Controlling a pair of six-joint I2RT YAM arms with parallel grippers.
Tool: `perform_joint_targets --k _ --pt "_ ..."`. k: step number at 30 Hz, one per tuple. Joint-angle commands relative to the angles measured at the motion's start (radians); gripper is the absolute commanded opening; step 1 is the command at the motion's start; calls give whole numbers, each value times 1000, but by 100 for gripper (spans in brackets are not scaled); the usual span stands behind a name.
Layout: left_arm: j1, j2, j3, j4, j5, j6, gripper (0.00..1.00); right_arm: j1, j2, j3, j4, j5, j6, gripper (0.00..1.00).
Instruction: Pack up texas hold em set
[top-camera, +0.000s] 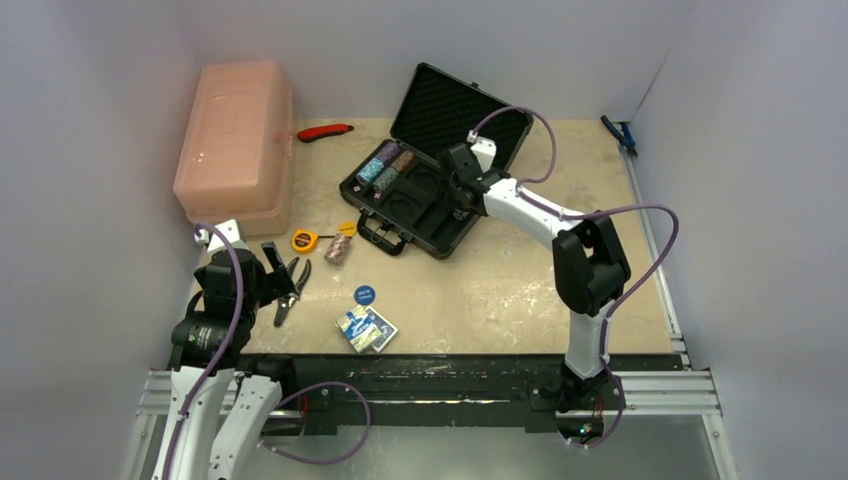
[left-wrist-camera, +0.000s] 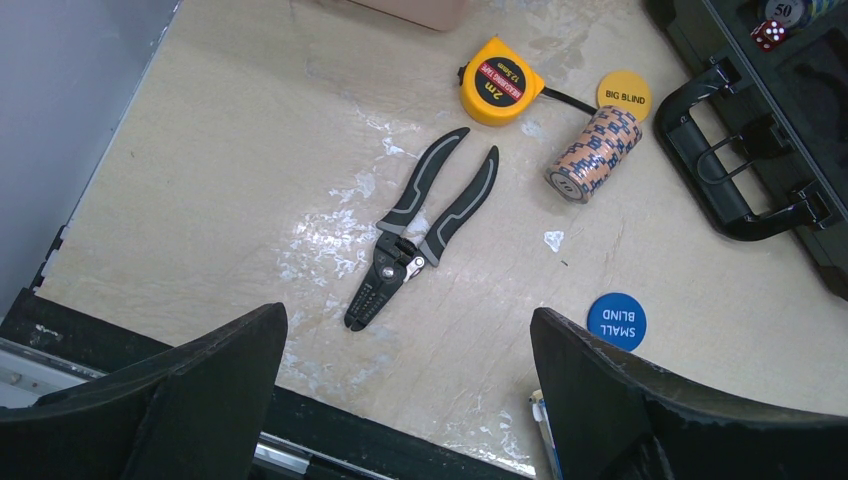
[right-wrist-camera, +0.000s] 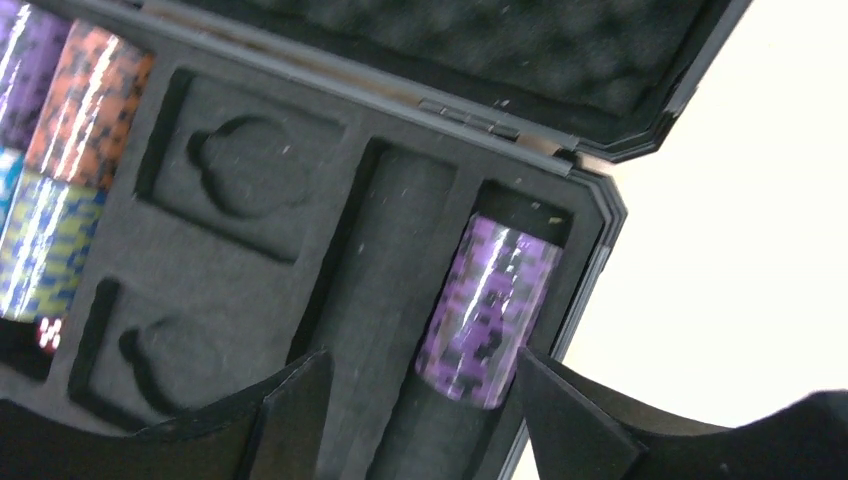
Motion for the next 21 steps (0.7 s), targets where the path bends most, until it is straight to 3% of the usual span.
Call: perform_joint_targets --k 1,8,12,21 --pt "1 1 25 4 -18 -3 92 31 -85 -40 38 -44 -77 67" --pt "1 2 24 5 -15 -2 92 49 -90 -81 57 -63 -81 33" --pt "1 1 24 3 -18 -3 92 50 -55 -73 57 -63 -77 26" --pt "1 4 25 3 -22 -4 92 49 11 -51 59 -56 -82 25"
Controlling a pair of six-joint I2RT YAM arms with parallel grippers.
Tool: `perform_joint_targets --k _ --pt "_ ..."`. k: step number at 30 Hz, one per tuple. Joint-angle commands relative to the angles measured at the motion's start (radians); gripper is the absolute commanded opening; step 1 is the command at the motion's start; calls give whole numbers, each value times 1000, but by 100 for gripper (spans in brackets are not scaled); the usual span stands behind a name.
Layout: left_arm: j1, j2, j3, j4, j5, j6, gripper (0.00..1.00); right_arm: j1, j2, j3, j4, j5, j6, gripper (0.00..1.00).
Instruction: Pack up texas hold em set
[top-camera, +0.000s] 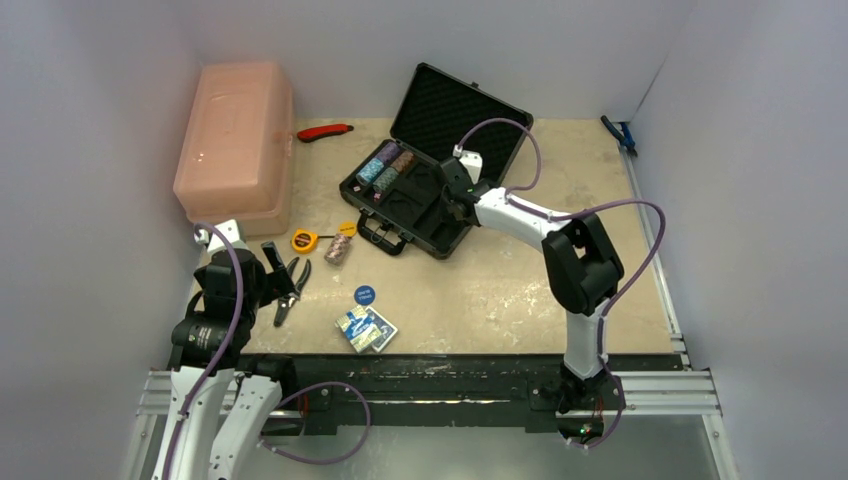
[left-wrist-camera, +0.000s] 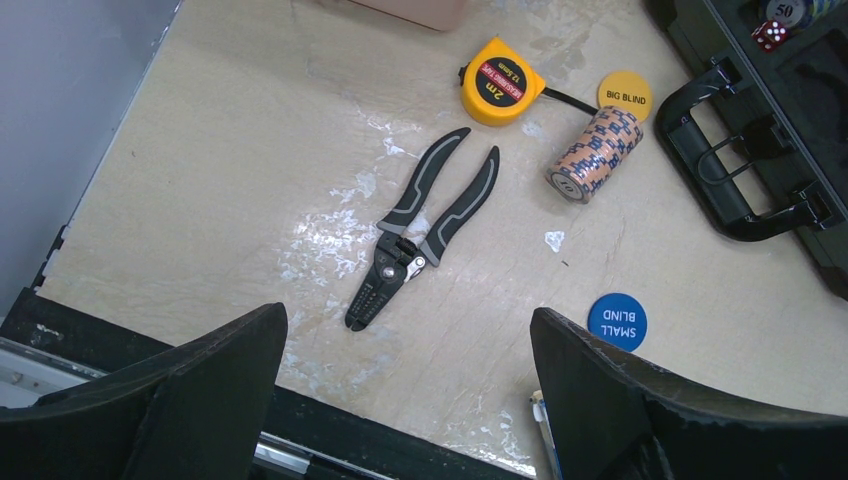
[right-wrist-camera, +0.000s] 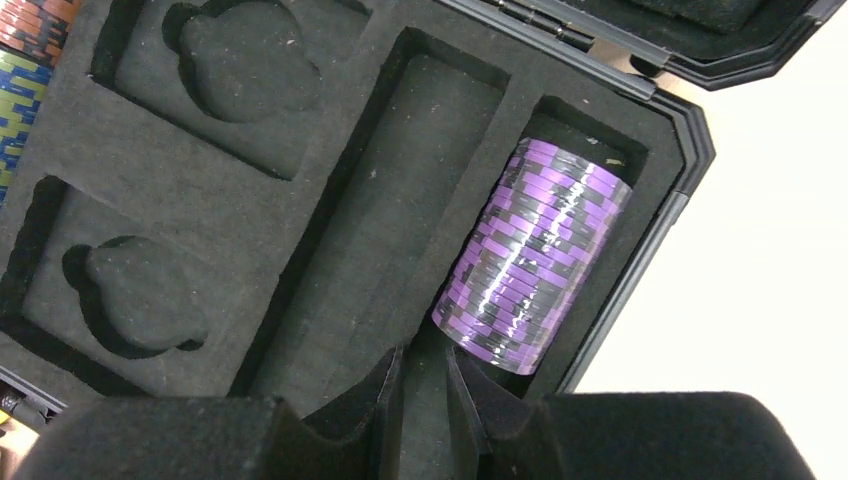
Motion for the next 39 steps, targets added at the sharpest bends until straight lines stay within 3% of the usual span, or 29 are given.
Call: perform_joint_targets --k 1,11,24,39 --pt "1 5 25 2 -21 -5 92 -1 20 28 17 8 -16 25" --pt "1 7 26 0 -27 -7 92 -15 55 68 3 59 -47 36" --pt "1 12 26 -4 -30 -8 92 -43 88 81 36 72 -107 41" --pt "1 19 26 -7 -35 -11 92 -118 118 99 106 -20 -176 43"
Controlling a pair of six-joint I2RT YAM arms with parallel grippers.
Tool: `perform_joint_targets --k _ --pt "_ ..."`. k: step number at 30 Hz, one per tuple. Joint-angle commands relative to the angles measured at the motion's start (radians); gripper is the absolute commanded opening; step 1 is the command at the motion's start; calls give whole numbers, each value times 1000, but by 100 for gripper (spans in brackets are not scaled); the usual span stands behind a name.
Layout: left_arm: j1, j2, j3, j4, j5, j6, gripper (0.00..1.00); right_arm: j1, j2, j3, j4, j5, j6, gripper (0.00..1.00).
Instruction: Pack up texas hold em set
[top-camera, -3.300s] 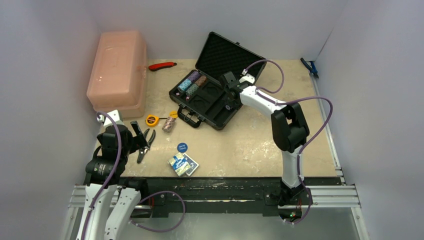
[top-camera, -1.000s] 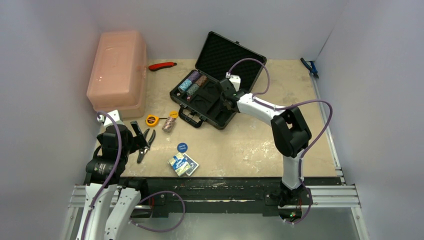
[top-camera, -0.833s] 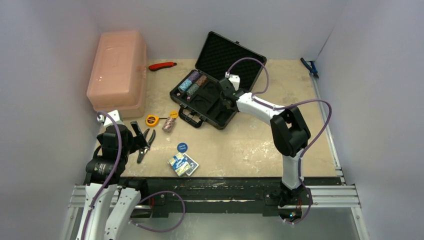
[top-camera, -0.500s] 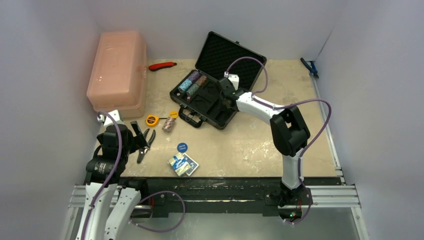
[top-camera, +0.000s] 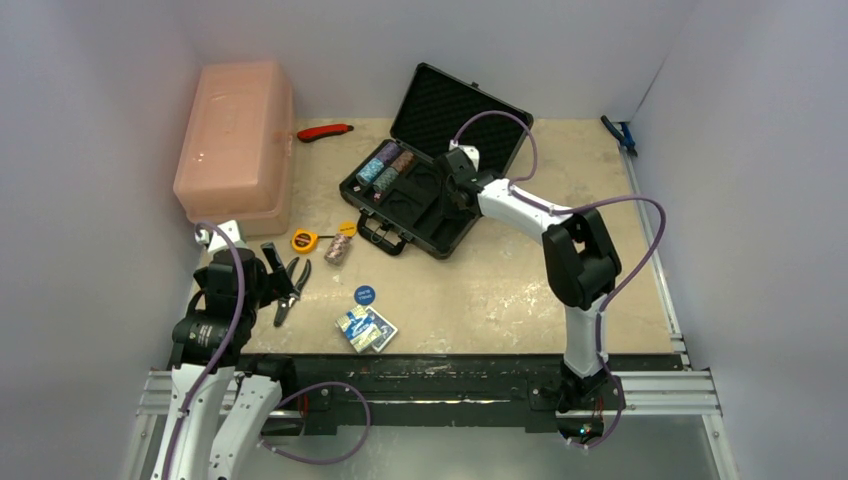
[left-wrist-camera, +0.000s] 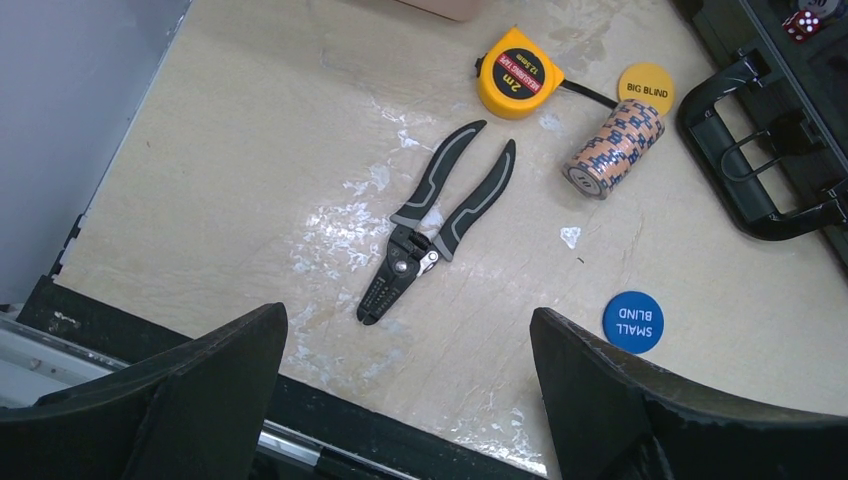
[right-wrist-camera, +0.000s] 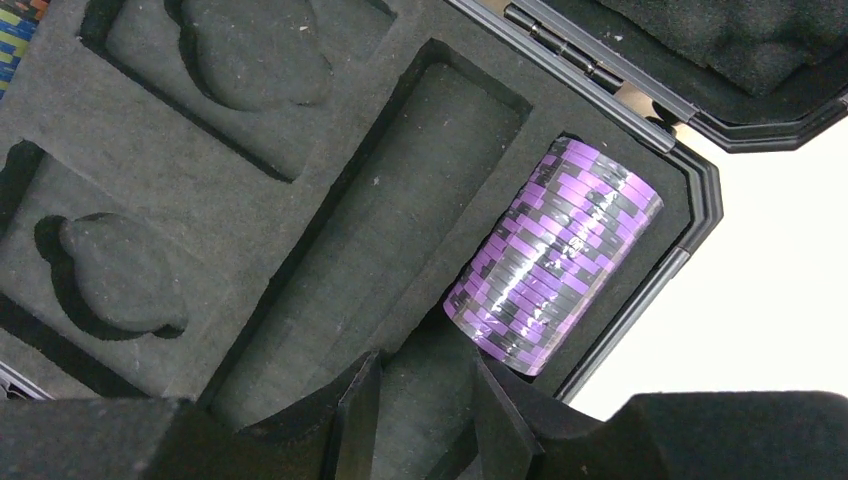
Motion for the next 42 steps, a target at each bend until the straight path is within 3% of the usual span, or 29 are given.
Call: perform_joint_targets --k 1,11,23,31,42 --pt "1 8 26 9 -15 -11 92 -72 64 23 165 54 -41 43" --pt "1 22 26 15 -4 -10 92 -78 9 -12 214 -45 -90 47" --pt "1 48 13 35 15 15 94 -76 -195 -95 244 -176 -119 90" --pt "1 25 -56 192 163 104 96 -75 -350 -181 229 -214 -120 94" --pt "1 295 40 208 239 201 100 -75 -565 -389 242 -140 -68 98"
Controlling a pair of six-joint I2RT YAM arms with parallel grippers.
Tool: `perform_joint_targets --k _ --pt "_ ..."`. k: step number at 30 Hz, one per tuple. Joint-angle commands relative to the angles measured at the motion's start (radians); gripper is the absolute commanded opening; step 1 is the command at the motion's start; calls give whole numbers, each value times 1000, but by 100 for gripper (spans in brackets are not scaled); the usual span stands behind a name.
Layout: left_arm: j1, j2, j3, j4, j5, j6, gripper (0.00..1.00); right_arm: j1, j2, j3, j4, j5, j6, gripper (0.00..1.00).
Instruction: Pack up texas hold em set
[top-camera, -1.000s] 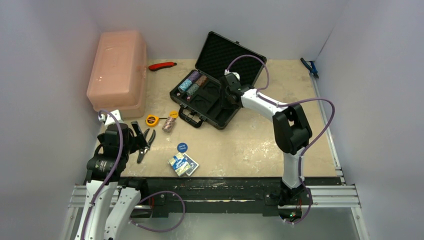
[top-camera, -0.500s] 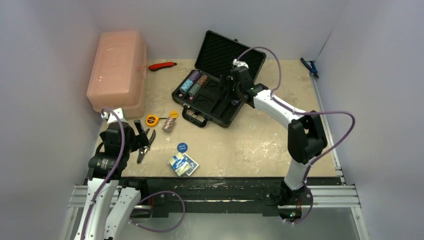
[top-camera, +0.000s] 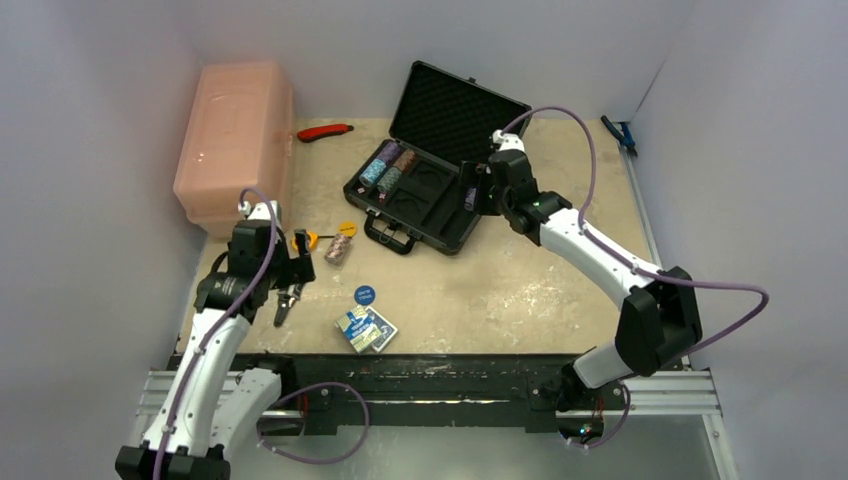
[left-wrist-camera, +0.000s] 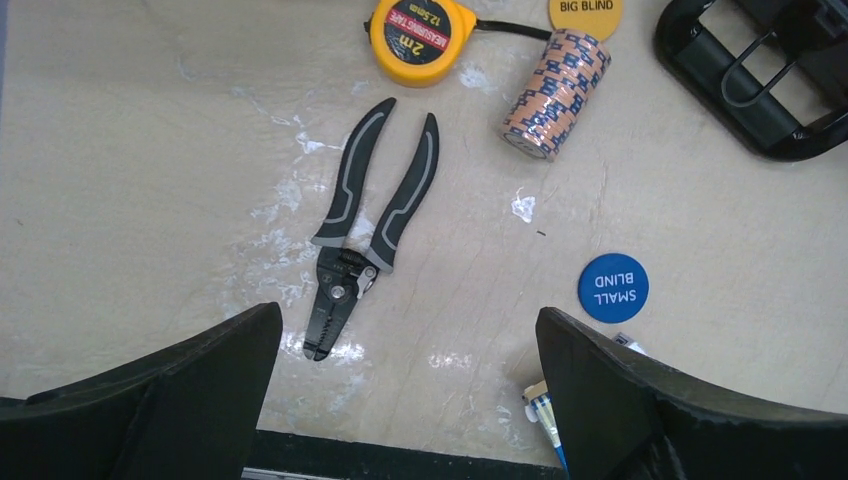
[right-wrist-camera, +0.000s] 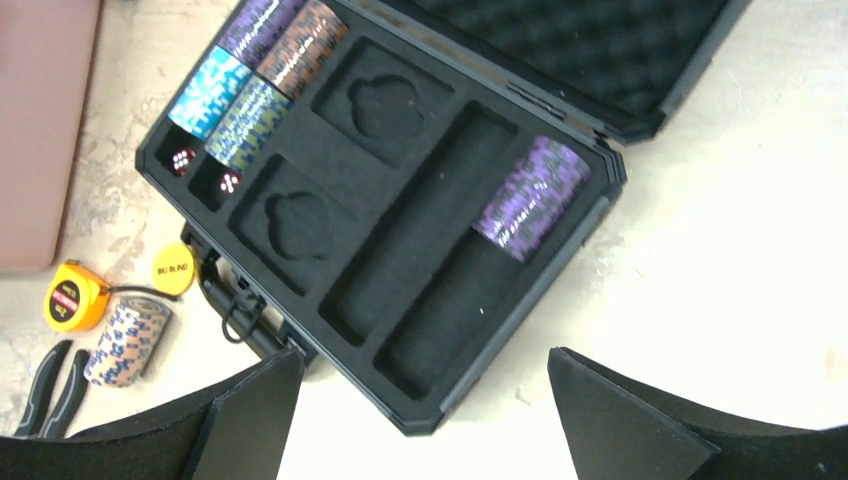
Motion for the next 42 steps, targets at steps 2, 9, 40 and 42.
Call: perform_joint_targets --k 2,9,40,42 --pt "1 138 111 21 79 65 100 -1 -117 -92 39 13 47 99" --pt "0 273 160 69 148 94 96 -1 -270 -228 84 6 68 99" --pt "-62 718 334 166 211 314 87 -1 -351 -353 129 9 41 99" --pt "-76 753 342 168 212 342 85 -1 -353 -355 130 2 39 99"
